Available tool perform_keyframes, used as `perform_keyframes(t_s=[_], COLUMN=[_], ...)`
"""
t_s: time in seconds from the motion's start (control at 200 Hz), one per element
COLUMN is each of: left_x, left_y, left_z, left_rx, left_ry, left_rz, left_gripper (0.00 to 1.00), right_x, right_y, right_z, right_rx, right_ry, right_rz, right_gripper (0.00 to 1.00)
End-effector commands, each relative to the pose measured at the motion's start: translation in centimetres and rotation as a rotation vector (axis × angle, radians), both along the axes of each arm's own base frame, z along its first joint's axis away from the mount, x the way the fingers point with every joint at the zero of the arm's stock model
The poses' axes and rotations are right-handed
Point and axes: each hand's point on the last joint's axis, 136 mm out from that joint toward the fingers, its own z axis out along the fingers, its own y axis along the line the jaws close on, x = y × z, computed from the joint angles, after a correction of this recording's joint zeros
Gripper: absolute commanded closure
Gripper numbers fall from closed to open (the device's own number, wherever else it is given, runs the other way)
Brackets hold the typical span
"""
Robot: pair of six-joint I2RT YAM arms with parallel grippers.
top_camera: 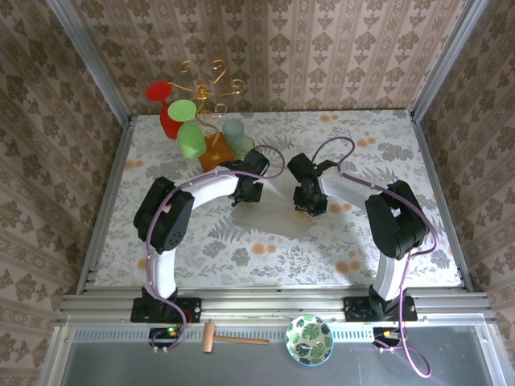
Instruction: Fold the paper box
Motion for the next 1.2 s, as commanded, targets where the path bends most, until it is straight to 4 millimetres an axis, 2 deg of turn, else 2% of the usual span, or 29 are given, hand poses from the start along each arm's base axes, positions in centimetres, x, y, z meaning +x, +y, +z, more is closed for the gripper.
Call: perform_keyframes(t_s=[0.0, 0.235, 0.56, 0.805, 0.82, 0.89, 0.995, 1.09, 1.195], left_x=[0.4, 0.4, 0.7, 0.9, 1.0, 1.4, 2.3, 2.8, 3.0], left_y=[0.6, 0.7, 0.6, 0.3, 0.3, -0.1, -0.6, -1.0, -1.0], left_z=[-0.5, -0.4, -0.2, 0.3, 0.5, 2.0, 5.8, 9.0, 12.6], left_rx=[0.031, 0.036, 0.038, 0.03, 0.027, 0.007, -0.047, -0.082, -0.11], left_ry=[0.005, 0.003, -0.004, -0.006, -0.008, -0.032, -0.078, -0.114, -0.187], left_rz=[0.018, 0.016, 0.01, 0.008, 0.009, 0.018, 0.049, 0.067, 0.105], left_gripper=[1.0, 1.0, 1.0, 1.0, 0.99, 0.8, 0.65, 0.56, 0.51], right_x=[1.1, 0.9, 1.1, 0.9, 0.9, 0.7, 0.4, -0.1, -0.7], right_y=[0.8, -0.3, -0.9, -0.7, -0.7, -0.4, -0.1, 0.0, 0.1], right_z=[-0.4, -1.7, -2.2, -1.7, -1.7, -1.5, -1.0, -0.8, -0.9], right_rx=[0.032, -0.011, -0.035, -0.019, -0.015, 0.005, 0.041, 0.082, 0.151], right_ry=[-0.003, 0.017, 0.015, 0.023, 0.026, 0.038, 0.061, 0.1, 0.142], right_rz=[0.007, 0.006, 0.018, -0.01, -0.014, -0.034, -0.069, -0.116, -0.182], right_gripper=[0.72, 0.77, 1.0, 1.0, 1.0, 1.0, 1.0, 1.0, 1.0])
